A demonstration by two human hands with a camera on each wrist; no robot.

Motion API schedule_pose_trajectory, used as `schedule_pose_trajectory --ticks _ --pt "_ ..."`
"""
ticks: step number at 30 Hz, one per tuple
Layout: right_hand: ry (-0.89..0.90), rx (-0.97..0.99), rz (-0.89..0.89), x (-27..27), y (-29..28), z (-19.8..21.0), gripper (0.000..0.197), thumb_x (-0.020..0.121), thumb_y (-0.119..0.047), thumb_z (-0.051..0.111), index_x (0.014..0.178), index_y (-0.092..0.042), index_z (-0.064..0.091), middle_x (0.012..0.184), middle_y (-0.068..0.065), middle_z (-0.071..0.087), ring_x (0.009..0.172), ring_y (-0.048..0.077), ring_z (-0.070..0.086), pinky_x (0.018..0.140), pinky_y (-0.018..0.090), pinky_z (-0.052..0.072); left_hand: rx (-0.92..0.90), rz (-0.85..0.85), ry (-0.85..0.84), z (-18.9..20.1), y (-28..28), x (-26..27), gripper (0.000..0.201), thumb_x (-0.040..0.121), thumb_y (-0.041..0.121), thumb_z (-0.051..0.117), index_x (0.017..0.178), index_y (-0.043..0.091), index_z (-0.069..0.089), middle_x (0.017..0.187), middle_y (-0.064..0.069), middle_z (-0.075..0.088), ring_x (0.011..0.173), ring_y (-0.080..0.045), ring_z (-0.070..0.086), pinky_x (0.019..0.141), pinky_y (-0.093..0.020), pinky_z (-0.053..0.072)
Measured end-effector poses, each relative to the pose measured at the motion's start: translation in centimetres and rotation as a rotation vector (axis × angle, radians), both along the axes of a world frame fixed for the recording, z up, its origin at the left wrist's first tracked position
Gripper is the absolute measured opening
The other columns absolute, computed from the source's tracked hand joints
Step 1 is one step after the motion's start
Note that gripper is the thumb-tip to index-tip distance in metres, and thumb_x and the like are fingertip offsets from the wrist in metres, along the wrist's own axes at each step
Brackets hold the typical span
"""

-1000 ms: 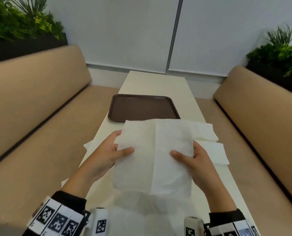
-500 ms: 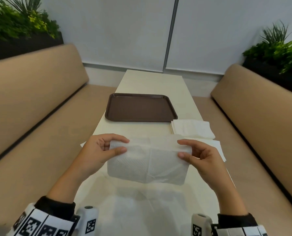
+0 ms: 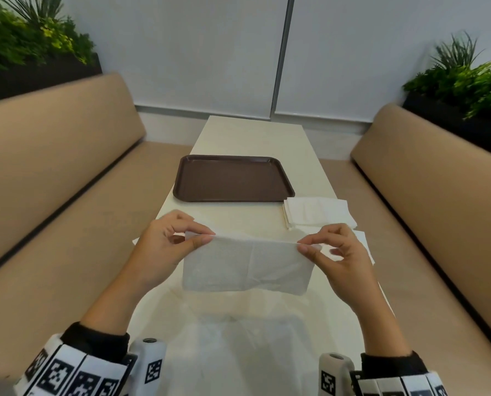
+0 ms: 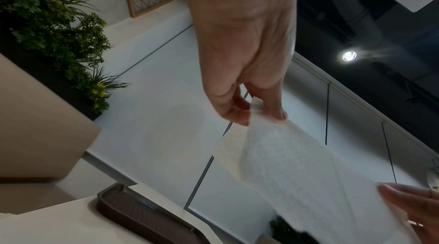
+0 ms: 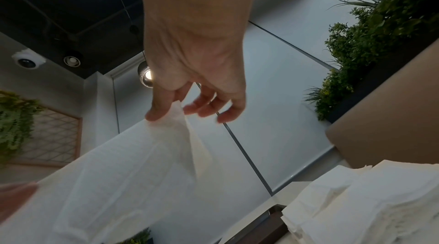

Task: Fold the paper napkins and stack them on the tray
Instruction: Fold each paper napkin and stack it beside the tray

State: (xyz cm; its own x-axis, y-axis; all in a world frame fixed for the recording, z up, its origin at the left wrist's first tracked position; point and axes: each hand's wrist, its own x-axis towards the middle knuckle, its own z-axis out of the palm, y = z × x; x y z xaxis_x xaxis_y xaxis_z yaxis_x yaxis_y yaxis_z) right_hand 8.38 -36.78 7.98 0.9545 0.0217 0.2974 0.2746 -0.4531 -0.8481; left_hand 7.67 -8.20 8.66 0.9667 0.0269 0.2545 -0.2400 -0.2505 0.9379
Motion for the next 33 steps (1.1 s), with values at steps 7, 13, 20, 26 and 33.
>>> schedule_pose_trajectory --ticks 7,13,20,26,33 --pt "-0.051 -0.266 0.328 0.7 3.4 4.8 0.041 0.067 -0.055 0.074 0.102 -0.036 0.063 0.103 -0.024 0.064 0.104 -0.008 0.055 0.088 0.009 0.039 0.503 -0.204 -0.217 3.8 -3.3 1.7 0.01 0.086 0.038 0.057 0.082 0.035 0.066 0.089 0.016 0.065 0.091 -0.009 0.06 0.081 -0.023 0.045" --pt "-0.039 -0.295 0.273 4.1 2.4 4.9 0.006 0.082 -0.028 0.073 0.084 -0.022 0.075 0.074 -0.015 0.068 0.073 -0.001 0.062 0.066 0.008 0.044 0.574 -0.16 -0.257 6.9 -5.4 4.2 0.013 0.09 0.025 0.061 0.08 0.03 0.068 0.08 0.012 0.069 0.073 0.001 0.057 0.066 -0.018 0.037" --pt "0.178 -0.06 0.299 6.1 -5.1 2.6 0.011 0.084 -0.012 0.07 0.092 -0.02 0.072 0.084 0.003 0.076 0.081 0.019 0.071 0.079 0.027 0.055 0.26 -0.184 -0.081 5.0 -5.6 7.3 0.01 0.091 0.015 0.06 0.092 0.023 0.068 0.082 0.005 0.069 0.078 -0.017 0.063 0.069 -0.031 0.048" --pt "0.182 0.168 0.098 8.8 -10.3 0.2 0.011 0.094 -0.002 0.054 0.088 -0.011 0.056 0.079 0.002 0.06 0.061 0.012 0.053 0.056 0.024 0.046 0.048 -0.192 0.186 0.4 -10.8 11.6 0.053 0.088 -0.01 0.041 0.056 0.024 0.065 0.069 0.005 0.06 0.074 -0.019 0.054 0.062 -0.024 0.041" --pt "0.363 0.039 -0.105 14.0 -14.9 -2.2 0.021 0.086 -0.005 0.067 0.103 -0.017 0.065 0.1 -0.005 0.062 0.077 0.015 0.064 0.063 0.021 0.056 -0.112 -0.314 0.47 -4.5 -18.3 17.9 0.035 0.081 -0.011 0.062 0.108 0.01 0.061 0.113 -0.012 0.057 0.102 -0.028 0.058 0.08 -0.032 0.052"
